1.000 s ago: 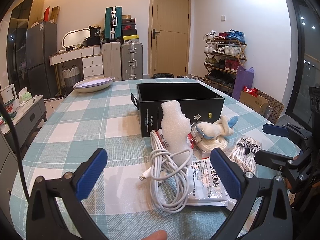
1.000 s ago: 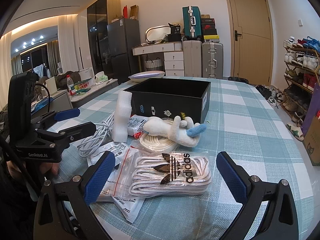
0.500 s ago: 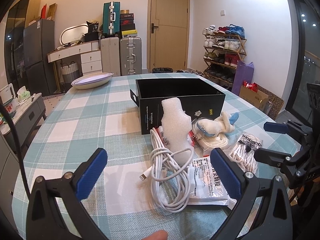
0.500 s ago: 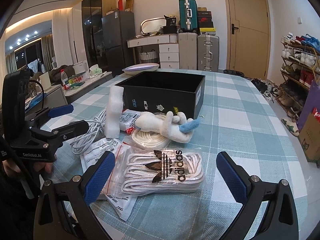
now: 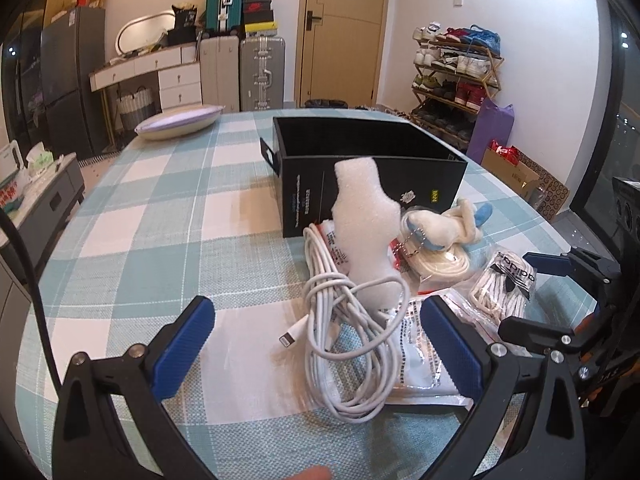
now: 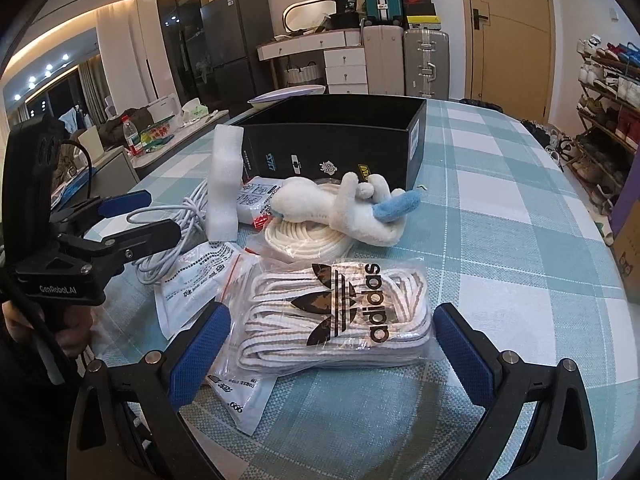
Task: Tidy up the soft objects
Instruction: 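Close the left gripper on the coiled white cable while the right gripper grasps the adidas lace bag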
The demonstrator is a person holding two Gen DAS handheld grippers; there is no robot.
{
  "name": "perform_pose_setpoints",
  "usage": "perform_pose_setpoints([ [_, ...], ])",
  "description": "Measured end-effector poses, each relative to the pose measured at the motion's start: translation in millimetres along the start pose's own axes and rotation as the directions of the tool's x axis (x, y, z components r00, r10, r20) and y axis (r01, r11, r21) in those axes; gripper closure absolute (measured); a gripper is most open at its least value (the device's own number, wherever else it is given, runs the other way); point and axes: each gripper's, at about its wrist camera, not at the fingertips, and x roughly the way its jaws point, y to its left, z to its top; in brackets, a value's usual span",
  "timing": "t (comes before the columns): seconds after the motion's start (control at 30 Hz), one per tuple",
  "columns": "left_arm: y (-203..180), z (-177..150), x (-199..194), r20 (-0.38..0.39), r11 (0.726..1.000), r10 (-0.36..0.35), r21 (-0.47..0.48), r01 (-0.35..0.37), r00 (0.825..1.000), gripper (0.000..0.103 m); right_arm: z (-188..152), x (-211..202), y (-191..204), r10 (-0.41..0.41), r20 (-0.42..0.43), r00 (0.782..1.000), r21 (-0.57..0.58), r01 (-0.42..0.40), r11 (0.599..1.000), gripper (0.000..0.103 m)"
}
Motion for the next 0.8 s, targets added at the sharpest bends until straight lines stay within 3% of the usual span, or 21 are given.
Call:
perform_pose_setpoints([
  [0.23, -1, 0, 13, -0.057, 1.000, -0.022, -0.006, 0.022, 0.998, 0.016, 2, 5, 3, -0.004, -0.025, 1.000, -0.013, 0.004, 1.000, 0.000],
  [0.37, 0, -1, 18, -0.089, 0.997, -0.079, -0.029, 0.076, 0.993, 0.041, 2, 8, 2, 0.010, -0.042, 0.999, -0.010, -0.010, 1.000, 0.000],
  [0.43, -1, -2, 17, -0.085, 0.995, -0.096, -0.035, 0.094, 0.992, 0.046, 2, 9, 1, 0.010, -0.044, 0.999, -0.013, -0.011, 1.000, 0.001],
  [0.8, 7, -6, 5, -0.061, 0.994, -0.092, -0.057, 0.089, 0.994, 0.058, -1, 2, -1, 0.047, -0.015, 0.999, -0.015, -0.047, 0.999, 0.017],
])
